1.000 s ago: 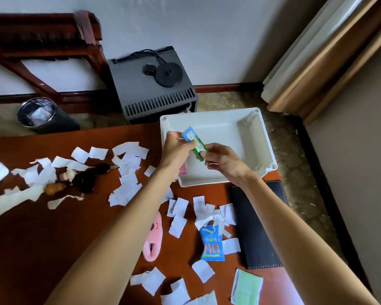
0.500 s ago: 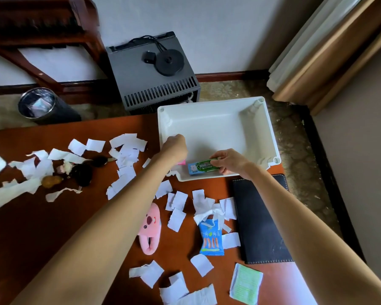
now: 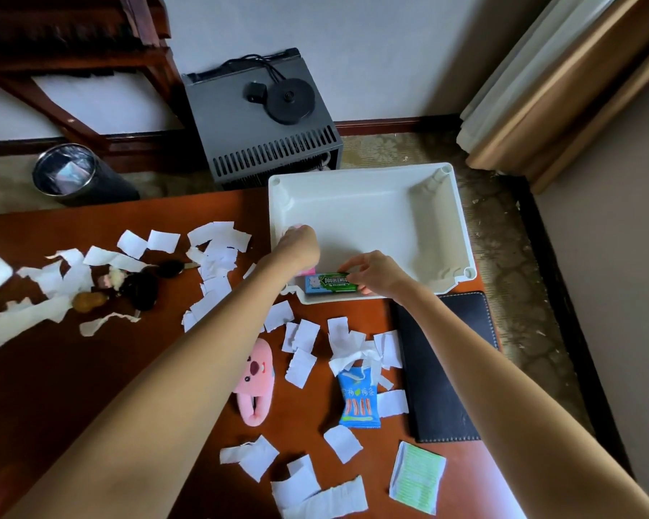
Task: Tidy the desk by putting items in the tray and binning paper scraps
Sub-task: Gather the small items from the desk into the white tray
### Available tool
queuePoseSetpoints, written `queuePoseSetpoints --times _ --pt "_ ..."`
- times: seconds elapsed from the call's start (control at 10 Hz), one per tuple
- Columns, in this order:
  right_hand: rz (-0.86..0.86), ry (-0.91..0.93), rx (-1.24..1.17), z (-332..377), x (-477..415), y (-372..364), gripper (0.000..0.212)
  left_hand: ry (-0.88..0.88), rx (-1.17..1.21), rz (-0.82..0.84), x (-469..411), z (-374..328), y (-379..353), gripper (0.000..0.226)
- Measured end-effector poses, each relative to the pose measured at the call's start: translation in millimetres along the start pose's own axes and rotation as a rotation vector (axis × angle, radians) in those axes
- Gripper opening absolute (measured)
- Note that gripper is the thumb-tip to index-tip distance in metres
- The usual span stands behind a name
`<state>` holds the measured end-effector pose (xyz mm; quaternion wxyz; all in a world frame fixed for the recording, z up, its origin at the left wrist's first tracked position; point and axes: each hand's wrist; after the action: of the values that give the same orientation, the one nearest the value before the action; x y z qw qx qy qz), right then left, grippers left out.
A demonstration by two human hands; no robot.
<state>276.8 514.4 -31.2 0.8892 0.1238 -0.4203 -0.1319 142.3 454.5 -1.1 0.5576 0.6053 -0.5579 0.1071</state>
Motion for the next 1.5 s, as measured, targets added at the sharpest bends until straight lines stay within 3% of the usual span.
queuePoseSetpoints --times 0.2,0.3,0.5,0.6,0.8,1.0,1.2,1.3,1.4,1.5 --pt "-0.214 0.028 0.157 4 12 -1 0.027 -0.053 -0.131 -0.051 25 -1 5 0.029" --pt "-0.386 0.083 0.21 10 29 -7 0.027 -0.119 -0.073 -0.159 46 5 8 0.027" --pt "-0.548 0.221 0.152 15 85 -64 0.026 -0.23 0.099 -0.471 111 51 -23 0.024" --pt "-0.593 0.143 0.06 1 111 -104 0.023 -0.159 0.189 -0.554 129 88 -64 0.025" --pt "-0.538 -0.137 0.177 -50 128 -160 0.039 0.034 0.298 -0.45 137 126 -118 0.061" --pt "-0.465 -0.279 0.149 -74 124 -168 0.055 0.079 0.305 -0.281 130 130 -125 0.064" --pt "-0.471 -0.327 -0.033 -65 112 -162 0.076 0.074 0.344 -0.252 139 126 -128 0.061" --pt "-0.477 -0.381 -0.075 -60 106 -160 0.077 0.047 0.375 -0.292 147 125 -128 0.062" --pt "-0.442 -0.401 -0.079 -59 102 -157 0.062 0.013 0.397 -0.29 151 124 -124 0.062" --pt "-0.424 -0.322 -0.269 -57 105 -149 0.046 -0.033 0.426 -0.28 149 121 -119 0.06"
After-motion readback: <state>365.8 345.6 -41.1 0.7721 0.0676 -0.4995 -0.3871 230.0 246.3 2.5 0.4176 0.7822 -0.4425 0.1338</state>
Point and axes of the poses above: each hand's wrist, its own x-axis away from the middle knuckle, its own y-axis out of the back of the hand, z = x × y, and after that the axes turned 12 degrees about z, right-handed
